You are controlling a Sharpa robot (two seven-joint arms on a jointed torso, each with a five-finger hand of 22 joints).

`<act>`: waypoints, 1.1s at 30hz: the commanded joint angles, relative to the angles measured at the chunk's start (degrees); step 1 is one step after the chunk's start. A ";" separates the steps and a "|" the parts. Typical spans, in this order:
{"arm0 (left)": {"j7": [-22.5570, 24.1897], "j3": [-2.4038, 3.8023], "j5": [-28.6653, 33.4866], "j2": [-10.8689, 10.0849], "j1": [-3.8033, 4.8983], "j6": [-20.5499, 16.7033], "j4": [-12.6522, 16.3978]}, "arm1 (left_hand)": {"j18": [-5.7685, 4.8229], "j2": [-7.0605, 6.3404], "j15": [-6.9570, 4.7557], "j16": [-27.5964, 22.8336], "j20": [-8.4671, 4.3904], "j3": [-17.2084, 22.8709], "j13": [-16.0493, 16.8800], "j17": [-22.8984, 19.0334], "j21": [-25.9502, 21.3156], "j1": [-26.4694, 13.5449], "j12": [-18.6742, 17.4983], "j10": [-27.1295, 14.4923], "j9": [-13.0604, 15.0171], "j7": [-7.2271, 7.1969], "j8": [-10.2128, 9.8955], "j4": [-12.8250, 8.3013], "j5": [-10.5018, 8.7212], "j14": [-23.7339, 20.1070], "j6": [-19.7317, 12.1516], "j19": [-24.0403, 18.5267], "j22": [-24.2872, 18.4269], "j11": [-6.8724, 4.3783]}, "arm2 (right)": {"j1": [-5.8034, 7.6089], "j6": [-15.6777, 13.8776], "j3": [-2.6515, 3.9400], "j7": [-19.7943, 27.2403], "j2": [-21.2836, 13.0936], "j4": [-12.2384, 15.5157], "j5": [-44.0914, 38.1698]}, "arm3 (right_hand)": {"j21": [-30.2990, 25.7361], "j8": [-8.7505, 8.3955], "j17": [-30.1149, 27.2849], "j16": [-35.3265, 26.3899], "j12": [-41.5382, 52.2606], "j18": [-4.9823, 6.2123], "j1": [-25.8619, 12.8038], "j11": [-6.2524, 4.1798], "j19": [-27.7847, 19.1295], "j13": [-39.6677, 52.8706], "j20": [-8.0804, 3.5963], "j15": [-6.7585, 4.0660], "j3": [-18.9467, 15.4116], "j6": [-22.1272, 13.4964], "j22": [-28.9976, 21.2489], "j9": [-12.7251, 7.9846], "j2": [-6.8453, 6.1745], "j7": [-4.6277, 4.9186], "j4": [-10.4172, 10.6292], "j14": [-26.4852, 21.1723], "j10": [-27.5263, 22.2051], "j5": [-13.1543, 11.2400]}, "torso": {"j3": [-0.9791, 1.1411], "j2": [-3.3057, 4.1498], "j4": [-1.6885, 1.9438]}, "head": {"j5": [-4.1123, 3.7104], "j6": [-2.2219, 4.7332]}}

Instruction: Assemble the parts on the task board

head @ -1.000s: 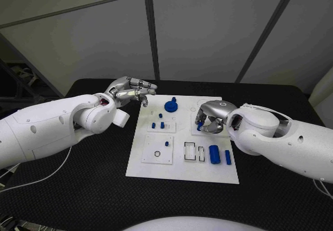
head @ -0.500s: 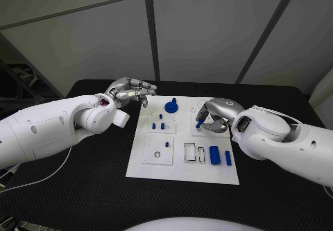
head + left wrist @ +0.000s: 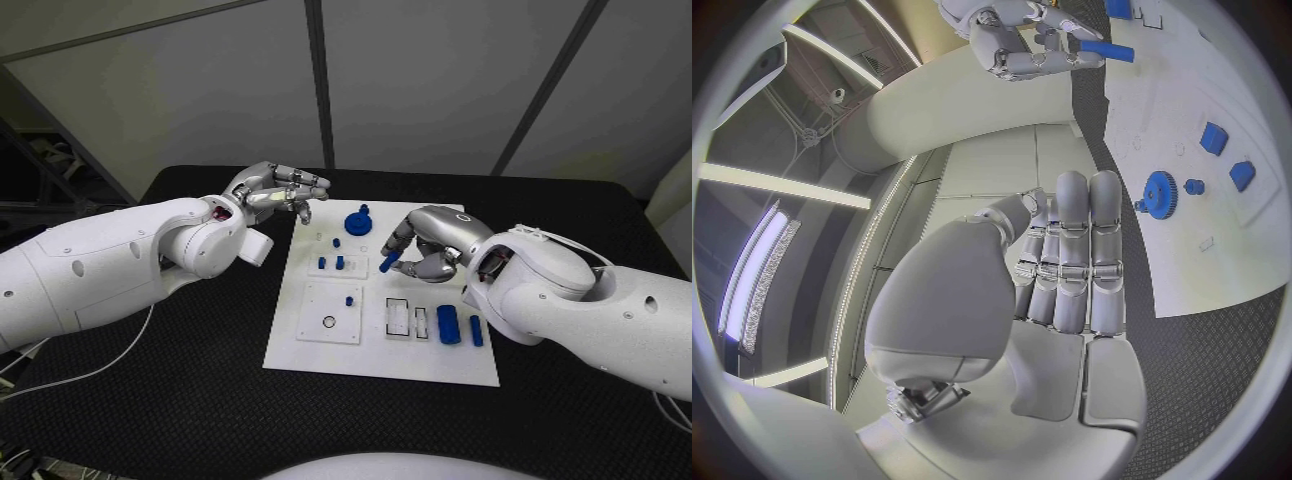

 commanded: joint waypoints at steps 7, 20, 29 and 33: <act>0.20 0.04 1.80 1.17 0.06 1.12 -0.42 | -1.01 0.64 0.15 -0.19 0.20 -0.06 0.06 -0.07 -0.26 -0.03 0.36 -0.44 0.07 0.33 -0.40 -0.36 0.23 0.02 0.16 -0.06 -0.07 0.05 | -0.71 0.82 -2.31 5.51 6.12 -0.77 5.80 | 0.10 0.27 -0.33 -0.12 -0.15 -0.74 -0.27 0.14 1.96 0.08 -0.31 -0.43 0.03 0.27 8.28 0.07 0.50 0.03 -0.12 0.10 0.28 0.47 | -0.07 0.06 0.05 | 0.85 -0.09; -0.02 0.03 3.02 2.06 0.08 1.43 -0.82 | -1.01 0.69 0.16 -0.21 0.20 -0.06 0.07 -0.08 -0.28 -0.07 0.37 -0.44 0.08 0.34 -0.41 -0.35 0.23 0.01 0.17 -0.06 -0.08 0.05 | -1.51 4.87 -4.81 5.95 10.52 -3.96 1.01 | 0.03 0.02 -0.51 -0.21 -0.50 -0.73 -0.28 0.23 1.91 0.03 -0.33 -0.42 0.08 0.05 8.22 0.07 0.46 0.11 -0.32 0.04 0.08 0.72 | 0.01 0.04 0.01 | 1.43 -0.49; -0.18 0.00 3.07 2.36 0.08 1.54 -1.03 | -1.01 0.71 0.17 -0.23 0.21 -0.06 0.07 -0.08 -0.30 -0.07 0.38 -0.44 0.08 0.33 -0.41 -0.36 0.23 0.00 0.18 -0.06 -0.09 0.04 | -1.86 5.69 -5.20 4.98 11.79 -5.57 -1.94 | 0.23 -0.02 -0.30 -0.08 -0.58 -0.79 -0.37 0.25 2.05 0.02 -0.33 -0.40 0.03 0.05 8.45 0.09 0.40 0.13 -0.34 0.07 0.06 0.74 | 0.01 0.07 -0.02 | 1.42 -0.66; -0.24 -0.02 3.07 2.38 0.08 1.57 -1.05 | -1.01 0.71 0.17 -0.23 0.21 -0.06 0.07 -0.08 -0.30 -0.07 0.38 -0.44 0.08 0.33 -0.41 -0.36 0.23 0.00 0.18 -0.06 -0.09 0.04 | -1.92 5.92 -5.23 4.26 12.06 -5.95 -3.12 | 0.23 -0.02 -0.30 -0.08 -0.58 -0.79 -0.37 0.25 2.05 0.02 -0.33 -0.40 0.03 0.05 8.45 0.09 0.40 0.13 -0.34 0.07 0.06 0.74 | 0.05 0.09 -0.06 | 1.49 -0.66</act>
